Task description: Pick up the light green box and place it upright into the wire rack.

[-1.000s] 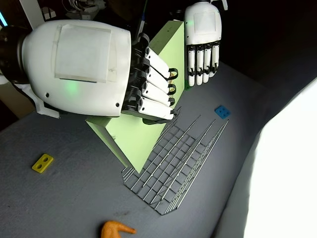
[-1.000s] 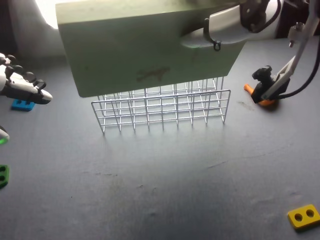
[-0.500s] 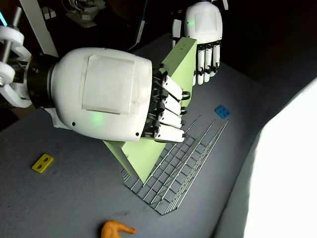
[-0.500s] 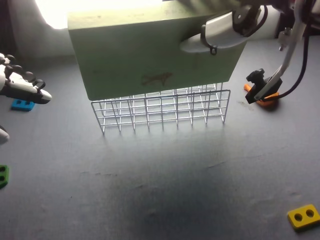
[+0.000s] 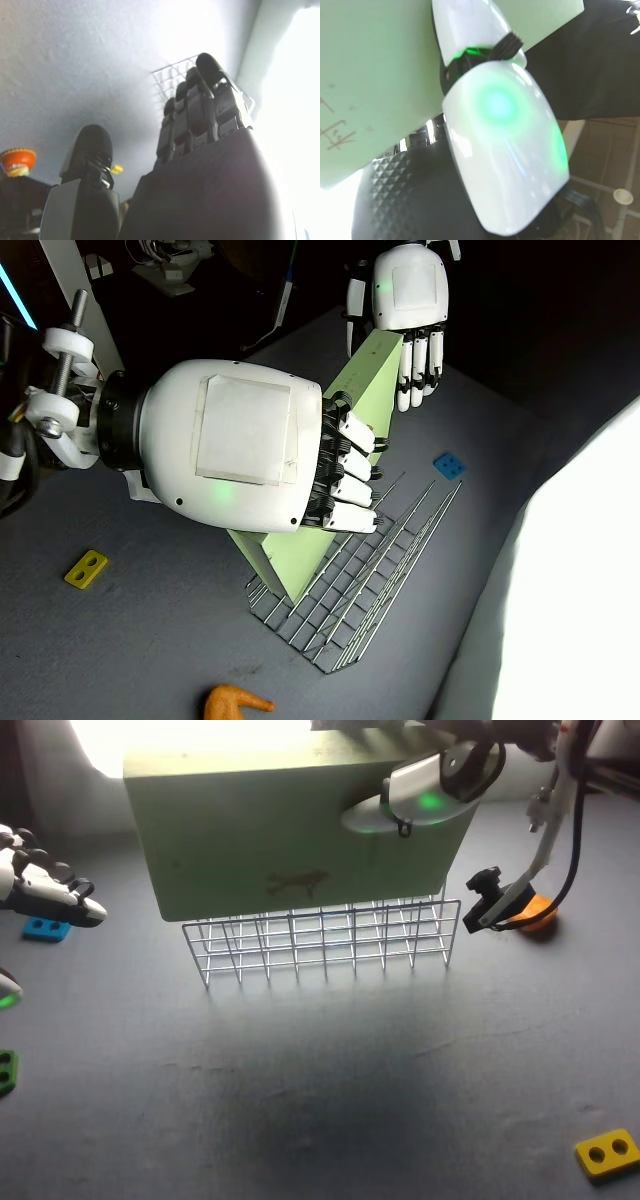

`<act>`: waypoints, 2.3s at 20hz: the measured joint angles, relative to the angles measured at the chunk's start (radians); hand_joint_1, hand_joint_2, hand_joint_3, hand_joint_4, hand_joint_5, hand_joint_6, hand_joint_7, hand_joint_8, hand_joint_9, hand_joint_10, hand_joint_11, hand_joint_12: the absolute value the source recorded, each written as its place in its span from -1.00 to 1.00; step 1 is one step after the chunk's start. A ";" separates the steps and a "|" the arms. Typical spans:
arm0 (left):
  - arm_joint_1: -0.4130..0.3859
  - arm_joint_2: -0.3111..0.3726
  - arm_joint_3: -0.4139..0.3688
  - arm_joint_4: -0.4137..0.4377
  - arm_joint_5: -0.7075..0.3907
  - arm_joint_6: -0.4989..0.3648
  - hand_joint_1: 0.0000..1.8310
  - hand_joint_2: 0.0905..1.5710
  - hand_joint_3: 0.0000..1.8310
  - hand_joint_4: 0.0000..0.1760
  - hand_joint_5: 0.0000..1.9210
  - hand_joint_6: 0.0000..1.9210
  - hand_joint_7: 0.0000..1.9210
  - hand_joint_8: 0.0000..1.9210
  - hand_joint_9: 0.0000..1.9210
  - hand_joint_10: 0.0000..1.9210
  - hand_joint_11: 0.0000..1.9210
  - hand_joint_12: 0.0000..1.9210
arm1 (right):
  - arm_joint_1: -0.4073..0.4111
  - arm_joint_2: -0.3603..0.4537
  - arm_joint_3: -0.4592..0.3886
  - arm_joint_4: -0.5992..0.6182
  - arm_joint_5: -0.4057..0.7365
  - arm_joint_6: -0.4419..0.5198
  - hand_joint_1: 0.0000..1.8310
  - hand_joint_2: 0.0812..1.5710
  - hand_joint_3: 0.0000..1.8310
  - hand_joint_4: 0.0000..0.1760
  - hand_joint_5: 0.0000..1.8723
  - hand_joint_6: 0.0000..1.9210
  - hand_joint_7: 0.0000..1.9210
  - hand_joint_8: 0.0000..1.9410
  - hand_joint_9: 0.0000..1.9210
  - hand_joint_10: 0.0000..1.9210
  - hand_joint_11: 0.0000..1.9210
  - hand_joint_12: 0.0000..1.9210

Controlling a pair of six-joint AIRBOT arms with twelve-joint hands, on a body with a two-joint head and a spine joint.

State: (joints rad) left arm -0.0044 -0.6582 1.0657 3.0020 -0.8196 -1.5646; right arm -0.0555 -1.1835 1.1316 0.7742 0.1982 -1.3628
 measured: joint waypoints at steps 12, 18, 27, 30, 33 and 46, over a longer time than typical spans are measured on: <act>0.000 0.000 0.000 0.000 0.000 0.000 -0.56 0.68 -1.00 -0.94 -0.89 -1.00 -0.82 -1.00 -0.76 -1.00 -1.00 -0.04 | -0.018 -0.034 0.030 0.019 0.044 -0.004 0.49 0.44 -1.00 -1.00 -0.04 -0.03 -0.03 0.22 -0.19 0.47 -0.41 0.70; 0.000 0.000 0.000 0.001 0.000 0.000 -0.58 0.68 -1.00 -0.95 -0.92 -1.00 -0.82 -1.00 -0.77 -1.00 -1.00 -0.05 | -0.043 -0.043 0.042 0.020 0.056 -0.023 0.49 0.45 -1.00 -1.00 -0.06 0.01 -0.05 0.24 -0.19 0.48 -0.42 0.70; 0.000 0.000 0.002 0.001 -0.001 0.000 -0.57 0.69 -1.00 -0.93 -0.92 -1.00 -0.81 -1.00 -0.78 -1.00 -1.00 -0.07 | -0.086 -0.066 0.070 0.019 0.061 -0.025 0.49 0.44 -1.00 -1.00 -0.06 -0.01 -0.04 0.23 -0.19 0.49 -0.41 0.72; 0.000 0.000 0.004 0.001 0.000 0.000 -0.59 0.69 -1.00 -0.97 -0.91 -1.00 -0.81 -1.00 -0.76 -1.00 -1.00 -0.03 | -0.097 -0.076 0.079 0.019 0.060 -0.025 0.49 0.45 -1.00 -1.00 -0.08 0.02 -0.05 0.24 -0.20 0.51 -0.44 0.73; 0.000 0.000 0.004 0.001 0.000 0.000 -0.60 0.69 -1.00 -0.96 -0.92 -1.00 -0.82 -1.00 -0.78 -1.00 -1.00 -0.06 | -0.113 -0.087 0.093 0.020 0.066 -0.025 0.49 0.45 -1.00 -1.00 -0.07 -0.01 -0.04 0.23 -0.20 0.50 -0.44 0.73; 0.000 0.000 0.004 0.000 0.000 0.000 -0.57 0.69 -1.00 -0.96 -0.90 -1.00 -0.82 -1.00 -0.78 -1.00 -1.00 -0.07 | -0.156 -0.103 0.108 0.019 0.089 -0.023 0.49 0.44 -1.00 -1.00 -0.08 -0.01 -0.01 0.17 -0.15 0.48 -0.42 0.73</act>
State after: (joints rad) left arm -0.0044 -0.6582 1.0698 3.0024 -0.8200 -1.5650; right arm -0.2115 -1.2865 1.2392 0.7933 0.2871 -1.3861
